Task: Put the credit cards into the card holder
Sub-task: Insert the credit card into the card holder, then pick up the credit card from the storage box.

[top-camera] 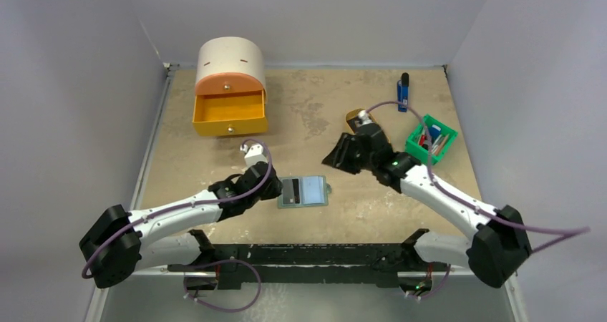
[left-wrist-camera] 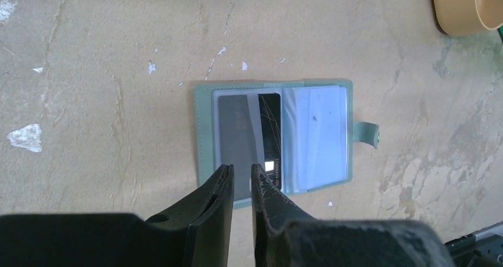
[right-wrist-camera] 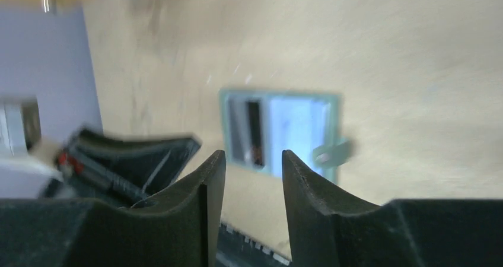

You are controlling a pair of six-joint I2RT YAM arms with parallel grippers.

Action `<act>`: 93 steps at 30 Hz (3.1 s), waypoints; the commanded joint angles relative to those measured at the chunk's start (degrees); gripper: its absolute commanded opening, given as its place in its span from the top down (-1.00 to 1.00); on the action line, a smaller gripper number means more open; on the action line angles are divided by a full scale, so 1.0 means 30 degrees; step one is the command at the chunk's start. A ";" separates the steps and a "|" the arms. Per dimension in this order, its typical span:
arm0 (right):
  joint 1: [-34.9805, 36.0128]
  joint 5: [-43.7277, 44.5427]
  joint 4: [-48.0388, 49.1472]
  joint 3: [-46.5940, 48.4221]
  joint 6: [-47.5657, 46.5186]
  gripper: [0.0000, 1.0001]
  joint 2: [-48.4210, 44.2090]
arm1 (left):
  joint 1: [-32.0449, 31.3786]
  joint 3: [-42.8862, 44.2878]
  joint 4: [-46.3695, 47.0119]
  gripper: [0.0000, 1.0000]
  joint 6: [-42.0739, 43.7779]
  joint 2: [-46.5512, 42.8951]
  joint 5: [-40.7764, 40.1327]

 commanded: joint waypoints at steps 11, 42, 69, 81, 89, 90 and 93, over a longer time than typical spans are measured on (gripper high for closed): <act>-0.8489 0.3701 0.0645 0.0910 0.4976 -0.53 0.1664 | 0.0106 0.0164 0.0591 0.26 0.0118 -0.1367 0.0466; -0.8835 0.5748 0.3835 0.4394 0.9507 -0.25 1.0780 | 0.0143 0.0232 -0.0132 0.20 -0.0019 -0.1400 0.0220; -0.9216 0.4625 0.4578 0.3163 0.9224 0.24 1.1338 | 0.0167 0.0177 0.0076 0.25 -0.0096 -0.0818 0.0222; -0.9273 0.4647 0.4975 0.1974 0.9101 0.45 1.0468 | 0.0142 0.0167 0.0146 0.27 -0.0260 -0.0894 0.0396; -0.9304 0.4647 0.4960 0.1951 0.8795 0.64 0.9993 | 0.0144 0.0083 0.0077 0.29 -0.0334 -0.0980 0.0429; -0.9314 0.4673 0.4933 0.1960 0.8697 0.65 0.9890 | 0.0143 0.0084 0.0048 0.29 -0.0349 -0.1007 0.0428; -0.9317 0.4626 0.4941 0.1977 0.8425 0.72 0.9558 | 0.0162 0.0081 -0.0013 0.29 -0.0315 -0.1084 0.0348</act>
